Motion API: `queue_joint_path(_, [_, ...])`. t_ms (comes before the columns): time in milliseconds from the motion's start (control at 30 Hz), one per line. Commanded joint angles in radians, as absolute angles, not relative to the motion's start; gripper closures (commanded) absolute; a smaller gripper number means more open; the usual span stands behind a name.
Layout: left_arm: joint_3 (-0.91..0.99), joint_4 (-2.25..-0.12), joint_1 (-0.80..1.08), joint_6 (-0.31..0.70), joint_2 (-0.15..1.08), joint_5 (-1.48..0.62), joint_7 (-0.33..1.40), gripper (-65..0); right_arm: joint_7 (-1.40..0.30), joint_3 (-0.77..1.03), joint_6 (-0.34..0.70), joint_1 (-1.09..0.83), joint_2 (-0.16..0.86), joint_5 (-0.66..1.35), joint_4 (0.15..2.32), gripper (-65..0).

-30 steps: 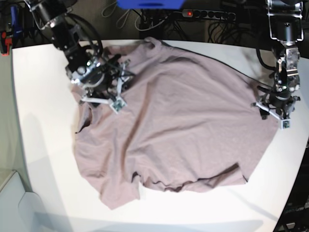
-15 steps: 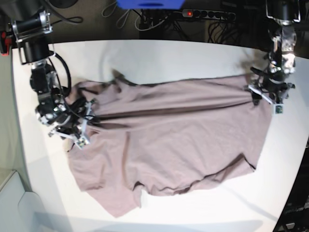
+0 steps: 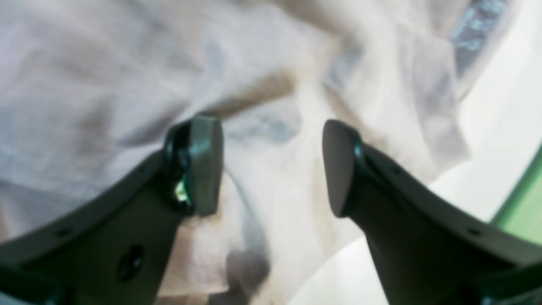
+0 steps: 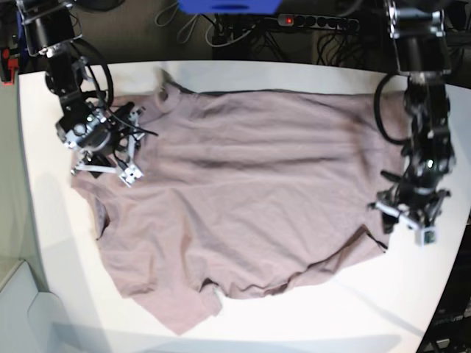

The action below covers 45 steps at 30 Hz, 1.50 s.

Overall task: Layout the t-shirt on the table in an organized manner, then fold the t-shirt properly
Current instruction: 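Drag the shirt's collar corner outward with the right gripper, then pull the shirt's side edge outward with the left gripper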

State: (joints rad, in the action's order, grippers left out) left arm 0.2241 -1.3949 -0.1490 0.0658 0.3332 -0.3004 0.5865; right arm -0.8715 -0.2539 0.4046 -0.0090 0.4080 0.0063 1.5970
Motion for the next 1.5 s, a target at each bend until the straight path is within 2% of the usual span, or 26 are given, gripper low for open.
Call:
queue_joint_path(0, [0.205, -1.343, -0.206, 0.062, 0.34, -0.298, 0.581, -33.5, -0.898, -0.252, 0.42, -0.005, 0.415, -0.001, 1.601, -37.7])
queue_joint_path(167, [0.128, -1.106, -0.344, 0.062, 0.334, -0.298, 0.57, -33.7, -0.903, -0.252, 0.42, -0.027, 0.4, -0.001, 1.609, -37.7])
queue_joint_path(267, [0.09, -1.013, -0.369, 0.062, 0.334, -0.298, 0.481, -33.7, -0.903, -0.252, 0.42, -0.028, 0.395, -0.001, 1.609, -37.7])
queue_joint_path(467, [0.008, -0.917, -0.374, 0.062, 0.334, -0.298, 0.318, -33.7, -0.901, -0.252, 0.42, -0.056, 0.395, -0.001, 1.609, -37.7])
queue_joint_path(1133, [-0.03, -0.593, -0.572, 0.062, 0.263, -0.298, 0.166, -32.6, -0.898, -0.252, 0.42, -0.125, 0.381, -0.001, 1.609, -37.7])
queue_joint_path(1300, [-0.091, -0.535, -0.618, 0.062, 0.262, -0.302, 0.162, -16.9, -0.898, -0.252, 0.42, -0.128, 0.383, -0.001, 1.609, -37.7])
queue_joint_path(1467, [-0.093, -0.613, -0.624, 0.061, 0.243, -0.303, 0.163, 0.0, -0.895, -0.252, 0.42, -0.14, 0.383, -0.001, 1.607, -37.7])
